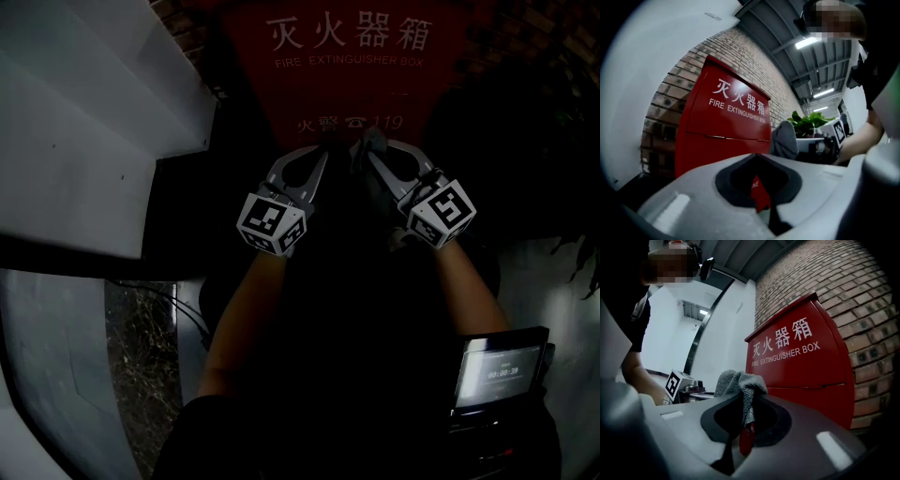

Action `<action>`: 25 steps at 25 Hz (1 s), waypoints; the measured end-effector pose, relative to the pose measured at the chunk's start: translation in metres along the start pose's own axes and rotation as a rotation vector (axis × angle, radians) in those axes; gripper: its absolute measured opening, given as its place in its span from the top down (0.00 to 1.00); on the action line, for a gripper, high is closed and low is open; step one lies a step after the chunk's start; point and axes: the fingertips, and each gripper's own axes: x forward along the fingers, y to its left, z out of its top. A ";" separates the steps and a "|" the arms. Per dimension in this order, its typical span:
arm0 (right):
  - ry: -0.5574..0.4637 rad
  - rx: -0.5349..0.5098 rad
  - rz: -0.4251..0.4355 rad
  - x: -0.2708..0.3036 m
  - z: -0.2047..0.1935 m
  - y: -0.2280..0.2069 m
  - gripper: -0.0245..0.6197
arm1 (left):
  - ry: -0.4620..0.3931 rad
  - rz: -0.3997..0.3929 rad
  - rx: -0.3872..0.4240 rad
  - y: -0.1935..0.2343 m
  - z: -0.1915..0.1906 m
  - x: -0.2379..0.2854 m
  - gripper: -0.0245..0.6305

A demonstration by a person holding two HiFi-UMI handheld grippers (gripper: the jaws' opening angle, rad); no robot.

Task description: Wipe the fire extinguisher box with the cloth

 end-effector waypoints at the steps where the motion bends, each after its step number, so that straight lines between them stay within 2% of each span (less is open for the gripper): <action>1: -0.005 0.009 -0.009 -0.003 -0.003 0.001 0.90 | -0.007 0.011 -0.013 0.000 0.000 -0.001 0.96; 3: -0.013 0.001 -0.017 -0.007 -0.005 0.005 0.90 | -0.027 0.017 -0.026 -0.002 0.003 -0.001 0.96; 7: -0.050 -0.018 -0.012 -0.007 0.002 0.009 0.90 | -0.019 0.003 0.010 -0.011 0.000 -0.001 0.96; 17: -0.032 -0.022 0.024 0.000 -0.010 0.026 0.90 | 0.003 -0.005 -0.008 -0.019 -0.010 -0.002 0.96; 25: -0.007 -0.004 -0.009 -0.003 -0.020 0.021 0.90 | 0.003 -0.015 -0.004 -0.026 -0.012 -0.002 0.96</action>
